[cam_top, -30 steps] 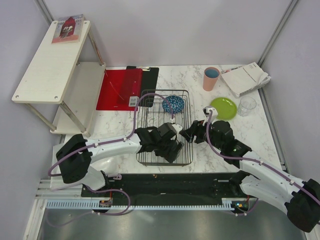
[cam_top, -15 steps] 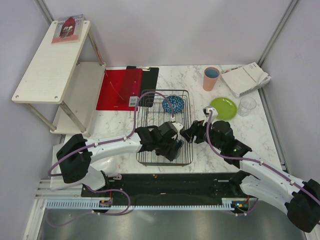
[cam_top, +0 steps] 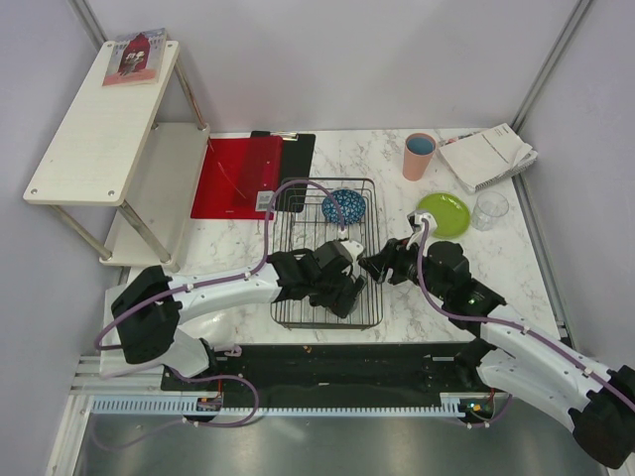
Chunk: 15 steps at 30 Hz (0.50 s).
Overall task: Unload the mixed dishes from the dish rack
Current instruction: Pick up the cup from the dish rack.
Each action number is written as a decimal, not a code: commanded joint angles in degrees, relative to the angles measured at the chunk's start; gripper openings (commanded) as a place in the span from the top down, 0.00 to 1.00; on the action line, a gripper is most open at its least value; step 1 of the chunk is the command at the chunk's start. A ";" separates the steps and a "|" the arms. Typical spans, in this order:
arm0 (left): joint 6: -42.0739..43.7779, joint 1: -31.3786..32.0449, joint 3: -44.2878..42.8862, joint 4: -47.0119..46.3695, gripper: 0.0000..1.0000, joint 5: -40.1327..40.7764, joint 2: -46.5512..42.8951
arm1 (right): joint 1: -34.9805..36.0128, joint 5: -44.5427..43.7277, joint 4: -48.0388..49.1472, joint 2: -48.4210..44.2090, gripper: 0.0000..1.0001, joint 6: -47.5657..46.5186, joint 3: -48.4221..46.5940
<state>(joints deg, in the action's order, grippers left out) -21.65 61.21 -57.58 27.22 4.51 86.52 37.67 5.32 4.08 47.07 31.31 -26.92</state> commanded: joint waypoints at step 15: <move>-1.20 0.23 3.97 -15.88 0.01 0.41 -3.73 | 0.21 2.50 2.87 -1.10 0.34 0.86 -0.24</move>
<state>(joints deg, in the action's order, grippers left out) -22.04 61.21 -54.22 18.06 4.43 84.68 37.60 5.98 3.95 46.39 31.68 -26.92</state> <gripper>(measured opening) 0.991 0.662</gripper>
